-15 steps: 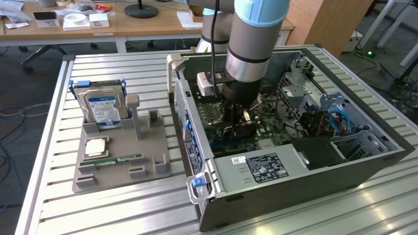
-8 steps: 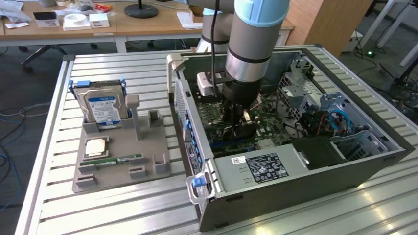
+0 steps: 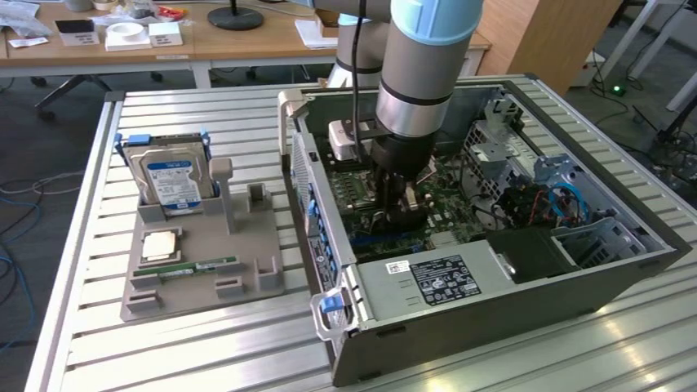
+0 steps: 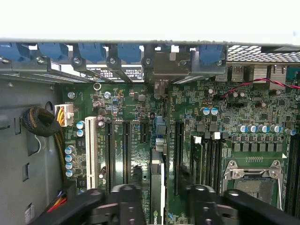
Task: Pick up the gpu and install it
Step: 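Insert the gpu into the slot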
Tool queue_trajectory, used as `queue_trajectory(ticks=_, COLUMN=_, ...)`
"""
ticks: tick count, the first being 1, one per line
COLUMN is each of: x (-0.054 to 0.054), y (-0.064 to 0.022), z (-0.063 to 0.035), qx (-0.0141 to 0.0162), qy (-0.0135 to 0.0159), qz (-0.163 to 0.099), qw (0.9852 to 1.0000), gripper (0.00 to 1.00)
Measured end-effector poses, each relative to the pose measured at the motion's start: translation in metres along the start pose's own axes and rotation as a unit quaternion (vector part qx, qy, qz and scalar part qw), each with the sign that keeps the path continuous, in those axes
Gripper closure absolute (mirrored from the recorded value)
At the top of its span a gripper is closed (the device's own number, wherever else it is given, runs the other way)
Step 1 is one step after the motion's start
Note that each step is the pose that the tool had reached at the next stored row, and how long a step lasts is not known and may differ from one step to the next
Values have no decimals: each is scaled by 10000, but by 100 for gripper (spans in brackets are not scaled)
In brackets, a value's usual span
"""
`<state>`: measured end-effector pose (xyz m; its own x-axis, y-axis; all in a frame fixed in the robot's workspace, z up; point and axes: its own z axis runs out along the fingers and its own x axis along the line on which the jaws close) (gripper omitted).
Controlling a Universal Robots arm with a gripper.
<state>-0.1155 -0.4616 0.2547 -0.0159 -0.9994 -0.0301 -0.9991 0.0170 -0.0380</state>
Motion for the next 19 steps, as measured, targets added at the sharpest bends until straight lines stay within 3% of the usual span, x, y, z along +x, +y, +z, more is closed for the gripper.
queue_trajectory(ticks=2, x=0, y=0, z=0, qx=0, qy=0, qz=0, qw=10000, gripper=69)
queue_trajectory(ticks=4, x=0, y=0, z=0, qx=0, qy=1, qz=0, qw=10000, gripper=75)
queue_trajectory(ticks=19, x=1, y=10, z=27, qx=3, qy=2, qz=0, qw=10000, gripper=75)
